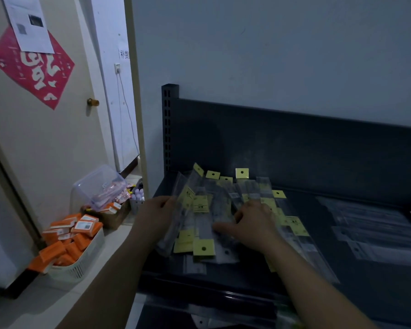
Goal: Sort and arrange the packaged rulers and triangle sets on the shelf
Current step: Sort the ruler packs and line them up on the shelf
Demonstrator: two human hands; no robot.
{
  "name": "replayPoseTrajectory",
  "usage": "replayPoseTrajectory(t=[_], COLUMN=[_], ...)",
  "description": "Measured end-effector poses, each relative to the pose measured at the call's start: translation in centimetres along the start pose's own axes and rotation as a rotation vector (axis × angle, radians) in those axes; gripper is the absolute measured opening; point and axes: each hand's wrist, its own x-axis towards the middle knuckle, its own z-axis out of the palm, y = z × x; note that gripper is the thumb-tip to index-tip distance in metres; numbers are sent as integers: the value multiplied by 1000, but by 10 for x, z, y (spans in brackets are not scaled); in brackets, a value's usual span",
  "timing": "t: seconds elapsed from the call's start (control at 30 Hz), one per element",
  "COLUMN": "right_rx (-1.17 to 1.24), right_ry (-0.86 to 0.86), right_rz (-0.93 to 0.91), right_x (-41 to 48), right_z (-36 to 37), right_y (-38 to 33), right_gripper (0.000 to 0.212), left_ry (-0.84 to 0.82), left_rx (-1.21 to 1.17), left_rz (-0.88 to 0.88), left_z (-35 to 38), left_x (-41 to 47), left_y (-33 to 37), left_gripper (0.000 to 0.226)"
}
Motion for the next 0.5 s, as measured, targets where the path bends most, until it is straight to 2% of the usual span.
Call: replayPoseTrajectory(t=[0.1, 0.17, 0.3, 0.4, 0.5], right_rx=[126, 243, 463, 622, 677], right_ry=[-44, -59, 60, 157, 171], right_rz=[4, 51, 150, 257, 296], right_x=[1, 1, -1, 0, -2], right_z=[-3, -10, -26, -35, -37], right_y=[-4, -1, 14, 32, 42], right_gripper=[56, 51, 40, 37, 38], left_ry=[8, 35, 51, -54, -91], left_rx=[-4, 44, 103, 100, 131], left_rz=[15, 63, 106, 85, 69], left_z=[-5, -8, -5, 5, 9], left_x=[-2, -4, 0, 3, 7], left_y=[-1, -1, -3, 3, 9], left_gripper=[25, 25, 23, 23, 37])
